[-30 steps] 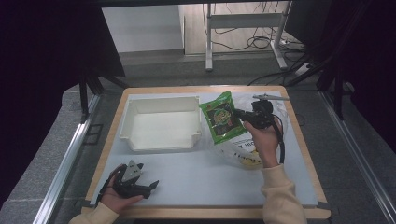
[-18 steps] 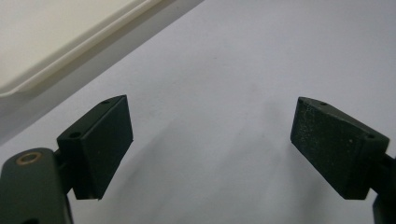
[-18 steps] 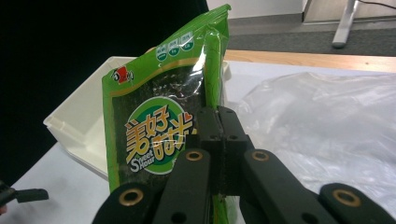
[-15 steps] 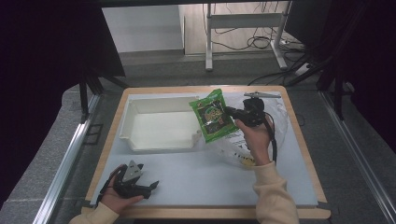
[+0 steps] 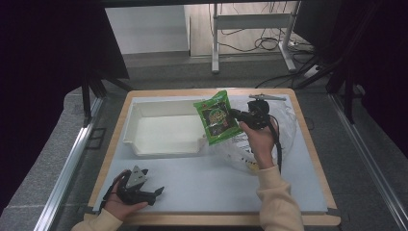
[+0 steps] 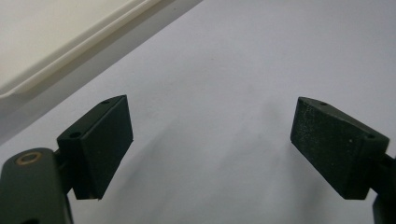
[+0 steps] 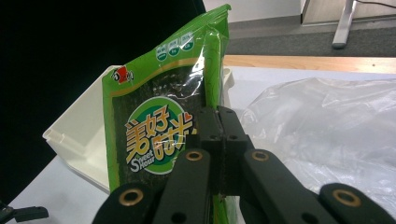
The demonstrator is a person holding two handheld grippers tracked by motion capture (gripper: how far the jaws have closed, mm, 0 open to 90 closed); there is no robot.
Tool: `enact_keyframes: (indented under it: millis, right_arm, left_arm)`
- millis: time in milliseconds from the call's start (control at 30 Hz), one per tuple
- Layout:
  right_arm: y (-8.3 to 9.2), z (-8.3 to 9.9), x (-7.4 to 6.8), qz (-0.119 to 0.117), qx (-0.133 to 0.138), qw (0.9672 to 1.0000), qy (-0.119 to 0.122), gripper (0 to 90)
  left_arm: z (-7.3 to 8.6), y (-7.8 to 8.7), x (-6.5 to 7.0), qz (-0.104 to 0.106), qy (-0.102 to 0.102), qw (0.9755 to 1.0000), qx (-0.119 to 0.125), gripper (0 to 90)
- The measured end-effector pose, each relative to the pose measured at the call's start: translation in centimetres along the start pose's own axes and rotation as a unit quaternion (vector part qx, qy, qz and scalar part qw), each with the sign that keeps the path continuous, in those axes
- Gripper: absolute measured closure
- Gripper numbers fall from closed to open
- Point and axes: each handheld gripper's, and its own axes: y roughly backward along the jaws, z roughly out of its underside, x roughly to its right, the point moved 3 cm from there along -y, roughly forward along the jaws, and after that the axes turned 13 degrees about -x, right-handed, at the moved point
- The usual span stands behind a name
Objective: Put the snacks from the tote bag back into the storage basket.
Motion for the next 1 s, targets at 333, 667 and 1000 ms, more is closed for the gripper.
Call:
enact_keyframes:
  millis: [333, 667, 1000]
  right_arm:
    - [-1.3, -0.6, -1.3, -0.005, -0.003, 1.0000, 0.003, 90.0]
    - [-3.1, -1.4, -3.0, -0.016, -0.008, 0.9998, 0.010, 90.0]
    - [-4.4, -2.0, -4.3, -0.026, -0.014, 0.9995, 0.015, 90.0]
  left_arm:
    - [0.0, 0.2, -0.1, 0.003, 0.002, 1.0000, 0.006, 12.8]
    - [0.0, 0.2, -0.2, 0.005, 0.004, 0.9999, 0.009, 12.9]
    - [0.0, 0.3, -0.2, 0.006, 0.006, 0.9999, 0.011, 12.9]
